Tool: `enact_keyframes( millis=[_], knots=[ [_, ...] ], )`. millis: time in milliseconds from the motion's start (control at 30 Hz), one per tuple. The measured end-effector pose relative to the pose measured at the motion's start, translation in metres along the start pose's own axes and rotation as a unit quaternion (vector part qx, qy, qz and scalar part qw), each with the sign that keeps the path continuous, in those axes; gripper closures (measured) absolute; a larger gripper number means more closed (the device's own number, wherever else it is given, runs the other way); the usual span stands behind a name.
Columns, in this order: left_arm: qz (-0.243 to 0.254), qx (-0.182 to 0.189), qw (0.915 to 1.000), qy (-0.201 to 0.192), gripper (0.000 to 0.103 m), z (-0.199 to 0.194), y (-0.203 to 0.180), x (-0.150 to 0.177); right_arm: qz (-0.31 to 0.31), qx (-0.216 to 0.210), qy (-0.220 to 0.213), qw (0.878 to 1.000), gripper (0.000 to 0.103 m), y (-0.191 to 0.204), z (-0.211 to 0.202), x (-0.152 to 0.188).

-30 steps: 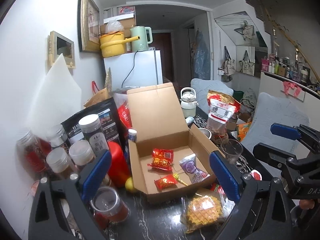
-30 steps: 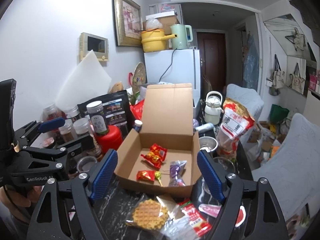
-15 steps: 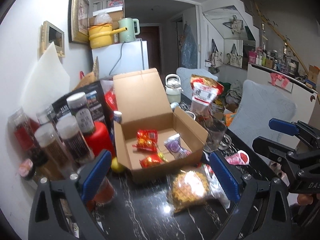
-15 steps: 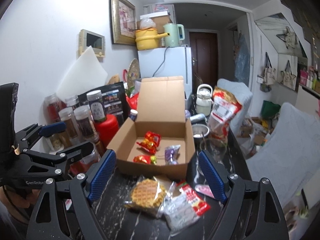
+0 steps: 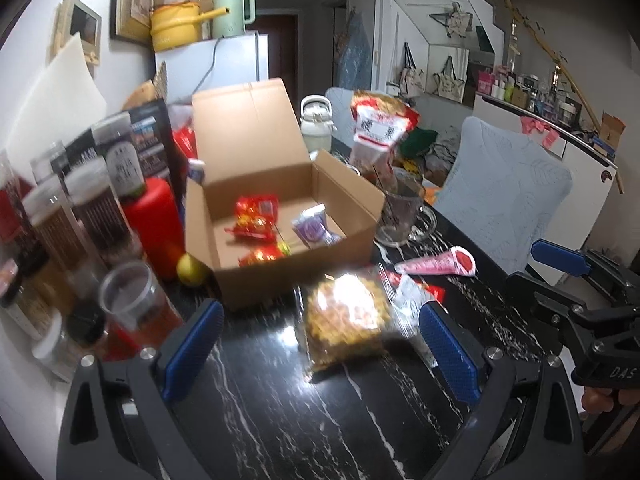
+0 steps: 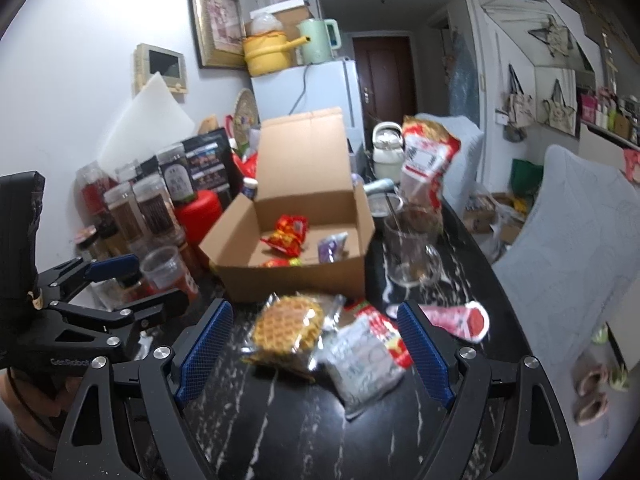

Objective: Organize snacks
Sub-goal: 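Grasp the white bread-print snack bag with the right gripper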

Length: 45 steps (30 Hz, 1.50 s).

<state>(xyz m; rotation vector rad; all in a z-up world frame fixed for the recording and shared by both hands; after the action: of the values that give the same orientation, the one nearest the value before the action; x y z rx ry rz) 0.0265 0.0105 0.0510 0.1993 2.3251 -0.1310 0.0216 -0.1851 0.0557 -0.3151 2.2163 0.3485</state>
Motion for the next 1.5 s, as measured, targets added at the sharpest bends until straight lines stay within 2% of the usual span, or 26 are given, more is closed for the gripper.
enact_keyframes(
  millis=[367, 833, 900, 967, 1167, 1500],
  knots=[
    [-0.011, 0.037, 0.9982, 0.046, 0.003, 0.037, -0.009, 0.022, 0.007, -0.01, 0.044, 0.999, 0.018, -0.012, 0.025, 0.04],
    [-0.029, 0.042, 0.9958, 0.076, 0.003, 0.073, -0.01, 0.04, 0.003, -0.01, 0.089, 0.996, 0.018, -0.036, 0.071, 0.067],
    [-0.039, 0.046, 0.9947, 0.083, 0.003, 0.08, -0.007, 0.042, 0.0, -0.007, 0.093, 0.996, 0.016, -0.04, 0.078, 0.069],
    [-0.049, 0.05, 0.9938, 0.086, 0.003, 0.084, -0.005, 0.043, -0.005, 0.0, 0.099, 0.995, 0.008, -0.044, 0.088, 0.07],
    [-0.069, 0.053, 0.9929, 0.081, 0.003, 0.092, 0.002, 0.037, -0.033, 0.005, 0.107, 0.994, 0.008, -0.05, 0.114, 0.067],
    [-0.079, 0.058, 0.9905, 0.097, 0.003, 0.113, 0.004, 0.021, -0.086, -0.027, 0.149, 0.985, 0.008, -0.049, 0.158, 0.059]
  ],
)
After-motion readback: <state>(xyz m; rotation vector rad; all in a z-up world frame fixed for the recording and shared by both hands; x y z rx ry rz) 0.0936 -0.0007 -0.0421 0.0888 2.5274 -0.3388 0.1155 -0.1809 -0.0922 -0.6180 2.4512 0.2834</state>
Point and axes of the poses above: each gripper's, at about its wrist camera, not at the fingertips, and z roughly the way its jaws point, y to its left, x to its underside, the point moved 1 cm from there along z, roughly the way its jaws point, and after that the axes turned 4 degrees about y, right-handed, at the moved point
